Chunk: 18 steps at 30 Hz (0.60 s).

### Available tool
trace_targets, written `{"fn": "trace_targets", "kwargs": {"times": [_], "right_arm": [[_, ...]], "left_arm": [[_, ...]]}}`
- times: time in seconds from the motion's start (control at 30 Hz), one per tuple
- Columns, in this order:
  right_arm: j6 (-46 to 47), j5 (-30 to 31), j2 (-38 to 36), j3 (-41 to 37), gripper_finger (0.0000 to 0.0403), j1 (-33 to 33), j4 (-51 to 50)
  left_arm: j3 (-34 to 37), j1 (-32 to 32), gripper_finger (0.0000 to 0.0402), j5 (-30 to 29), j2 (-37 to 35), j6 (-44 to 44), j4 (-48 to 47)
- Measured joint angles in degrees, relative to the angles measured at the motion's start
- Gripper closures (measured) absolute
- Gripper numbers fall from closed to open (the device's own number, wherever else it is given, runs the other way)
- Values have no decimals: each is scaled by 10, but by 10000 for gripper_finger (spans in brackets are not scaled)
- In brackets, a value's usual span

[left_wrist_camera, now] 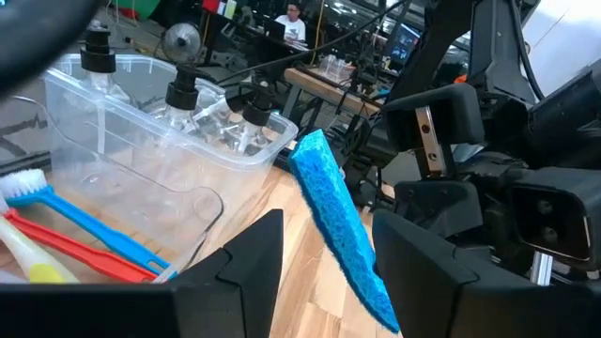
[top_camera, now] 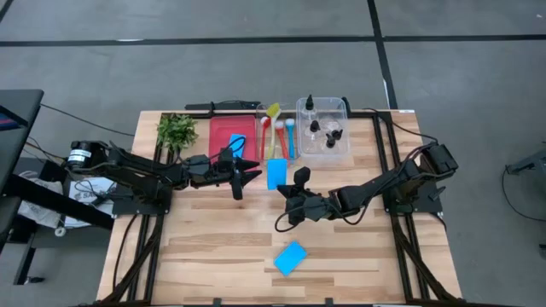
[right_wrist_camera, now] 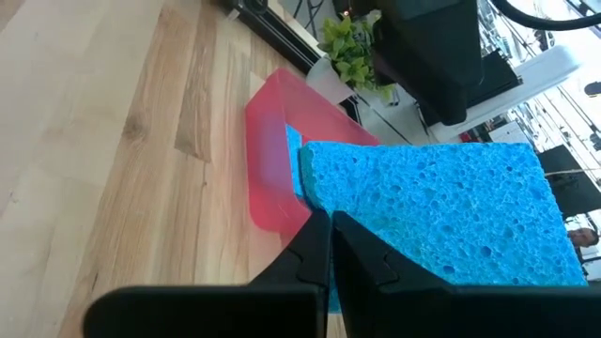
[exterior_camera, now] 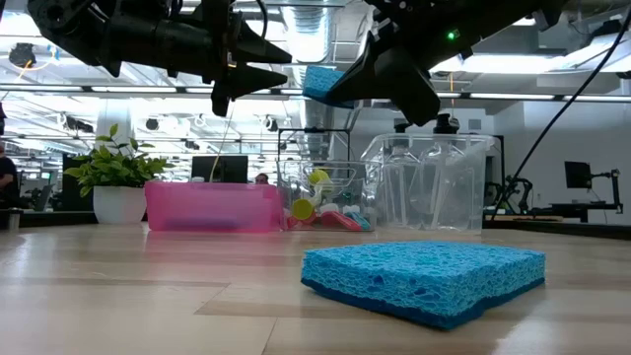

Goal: Pick & Place Kitchen Sink Supplies
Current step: Put the top blue sponge into the red bin

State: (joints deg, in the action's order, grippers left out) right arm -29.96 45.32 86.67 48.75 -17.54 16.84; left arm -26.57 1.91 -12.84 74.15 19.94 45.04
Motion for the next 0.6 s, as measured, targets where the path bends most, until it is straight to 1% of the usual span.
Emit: {"fn": "trace_targets", "kwargs": {"times": [0.07,0.23,0.37,0.6], "right_arm": [[0,0,0,0,402,0,0],[9,-1,0,0,402,0,3],[29,-2,0,0,402,0,4],[30,-2,0,0,402,-1,4]], "left_arm": [[0,0,234,0,0,4,0],[0,3,234,0,0,47,0],[0,12,234,2,0,48,1],[0,14,234,2,0,48,5]]}}
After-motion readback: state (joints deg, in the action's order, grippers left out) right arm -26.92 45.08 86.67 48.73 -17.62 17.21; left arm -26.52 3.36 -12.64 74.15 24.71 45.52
